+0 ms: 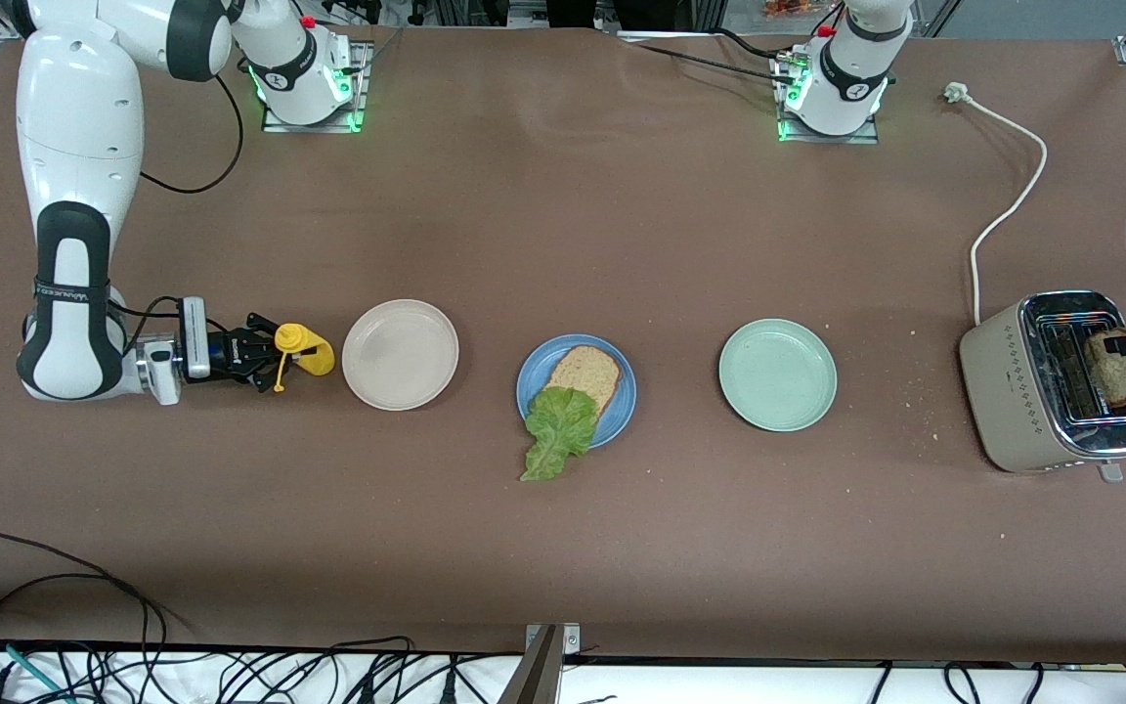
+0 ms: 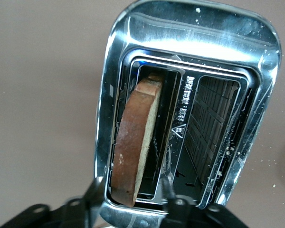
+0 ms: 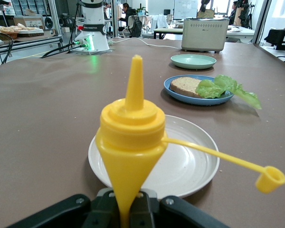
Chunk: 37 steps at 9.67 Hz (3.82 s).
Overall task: Make sandwich in blue plate with both arms
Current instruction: 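Set down the mustard with the right gripper while the left gripper lifts the toast, then draw back the right gripper while the left gripper carries the toast to the plate, then lower the toast onto the lettuce with the left gripper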
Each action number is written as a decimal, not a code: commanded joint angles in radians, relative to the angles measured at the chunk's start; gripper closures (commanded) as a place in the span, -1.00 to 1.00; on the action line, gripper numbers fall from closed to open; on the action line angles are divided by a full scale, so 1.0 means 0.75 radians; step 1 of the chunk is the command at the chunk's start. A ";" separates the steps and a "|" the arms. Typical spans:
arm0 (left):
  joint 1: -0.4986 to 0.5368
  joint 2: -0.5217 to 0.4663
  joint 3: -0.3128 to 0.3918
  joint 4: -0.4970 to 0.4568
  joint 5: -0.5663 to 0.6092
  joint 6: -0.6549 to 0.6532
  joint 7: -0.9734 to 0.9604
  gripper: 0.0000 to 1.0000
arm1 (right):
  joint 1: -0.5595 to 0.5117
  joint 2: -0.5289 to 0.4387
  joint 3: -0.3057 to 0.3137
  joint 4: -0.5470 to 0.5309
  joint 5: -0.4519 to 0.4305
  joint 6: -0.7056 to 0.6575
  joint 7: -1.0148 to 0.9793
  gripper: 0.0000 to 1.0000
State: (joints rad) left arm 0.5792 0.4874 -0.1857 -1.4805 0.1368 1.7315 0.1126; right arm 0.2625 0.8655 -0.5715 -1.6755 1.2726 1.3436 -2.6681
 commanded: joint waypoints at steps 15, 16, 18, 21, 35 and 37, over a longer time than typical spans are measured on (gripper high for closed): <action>-0.005 -0.304 -0.127 0.082 -0.102 -0.269 -0.127 1.00 | -0.262 0.008 -0.072 0.301 -0.052 -0.235 0.870 -1.00; -0.003 -0.308 -0.175 0.082 -0.151 -0.296 -0.241 1.00 | -0.260 -0.002 -0.109 0.348 -0.054 -0.282 1.014 -1.00; -0.005 -0.302 -0.337 0.060 -0.162 -0.310 -0.572 1.00 | -0.246 -0.009 -0.156 0.436 -0.065 -0.351 1.253 -1.00; -0.050 -0.276 -0.446 0.058 -0.362 -0.280 -0.924 1.00 | -0.177 -0.078 -0.185 0.473 -0.111 -0.336 1.564 -1.00; -0.835 0.098 -0.440 -0.014 -0.414 0.932 -1.962 1.00 | -0.205 -1.202 0.651 -0.271 -1.670 0.433 3.524 -1.00; -0.909 0.148 -0.440 -0.016 -0.414 1.102 -2.003 1.00 | -0.257 -1.289 0.652 -0.249 -1.654 0.477 3.525 -1.00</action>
State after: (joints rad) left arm -0.0521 0.5644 -0.5240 -1.5022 -0.1661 2.4536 -1.3532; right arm 0.1301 0.0143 -0.0994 -1.8007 0.0406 1.6464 -0.0440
